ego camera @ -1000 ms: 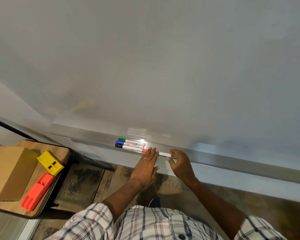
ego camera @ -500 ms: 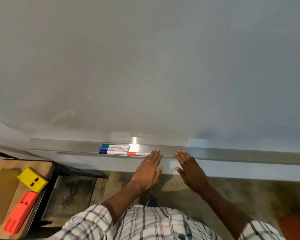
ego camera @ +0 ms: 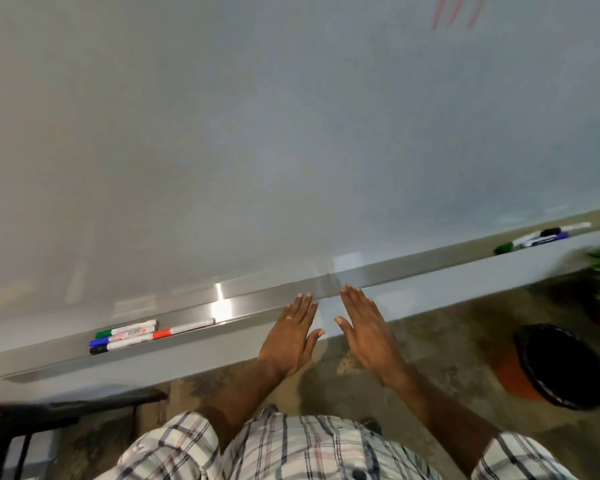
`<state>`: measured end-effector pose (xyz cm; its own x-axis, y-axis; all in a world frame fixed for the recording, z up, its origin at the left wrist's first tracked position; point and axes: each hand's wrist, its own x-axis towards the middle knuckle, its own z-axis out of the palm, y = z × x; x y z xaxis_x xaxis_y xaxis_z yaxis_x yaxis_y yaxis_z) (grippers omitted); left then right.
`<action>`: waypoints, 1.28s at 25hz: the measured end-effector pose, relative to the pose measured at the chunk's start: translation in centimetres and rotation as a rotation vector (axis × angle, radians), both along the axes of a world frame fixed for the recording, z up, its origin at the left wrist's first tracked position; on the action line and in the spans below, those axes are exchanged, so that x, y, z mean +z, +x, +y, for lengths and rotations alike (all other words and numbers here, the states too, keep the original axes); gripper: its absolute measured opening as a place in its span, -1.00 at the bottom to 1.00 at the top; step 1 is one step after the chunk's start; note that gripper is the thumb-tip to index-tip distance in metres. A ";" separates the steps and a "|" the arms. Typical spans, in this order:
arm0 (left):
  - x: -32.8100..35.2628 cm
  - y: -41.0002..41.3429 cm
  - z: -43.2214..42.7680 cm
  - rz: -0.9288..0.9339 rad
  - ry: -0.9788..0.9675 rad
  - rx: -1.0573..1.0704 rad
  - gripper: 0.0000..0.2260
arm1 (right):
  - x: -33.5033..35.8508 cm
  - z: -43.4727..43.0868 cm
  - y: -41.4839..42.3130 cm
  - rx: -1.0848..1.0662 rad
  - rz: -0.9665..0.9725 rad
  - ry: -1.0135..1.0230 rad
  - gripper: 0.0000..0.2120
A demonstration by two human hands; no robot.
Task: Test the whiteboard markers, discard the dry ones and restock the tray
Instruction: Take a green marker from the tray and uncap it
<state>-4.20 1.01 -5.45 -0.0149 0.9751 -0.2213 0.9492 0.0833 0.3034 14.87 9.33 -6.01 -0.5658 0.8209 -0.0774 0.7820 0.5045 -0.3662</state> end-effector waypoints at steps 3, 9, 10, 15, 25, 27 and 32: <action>0.2 5.5 2.6 -0.004 0.015 -0.046 -0.42 | 0.9 1.5 5.9 -0.037 0.014 -0.003 -0.31; 1.4 16.1 7.9 -0.043 0.060 -0.168 -0.44 | 2.4 4.1 17.6 -0.199 -0.014 0.028 -0.21; 1.6 17.5 8.6 -0.049 0.057 -0.190 -0.43 | 2.5 4.2 19.1 -0.225 -0.017 0.033 -0.21; 2.4 24.0 12.6 -0.035 0.021 -0.333 -0.40 | 2.9 4.9 25.3 -0.383 0.012 0.004 -0.20; -0.4 32.2 25.7 -0.065 0.103 -0.485 -0.42 | 2.3 13.2 32.4 -0.468 0.005 0.005 -0.32; -0.8 33.8 29.2 -0.063 0.103 -0.479 -0.42 | 2.3 16.2 33.5 -0.485 0.011 0.003 -0.33; -1.2 36.2 36.0 0.006 0.137 -0.511 -0.42 | 2.3 22.9 35.7 -0.444 -0.012 0.019 -0.29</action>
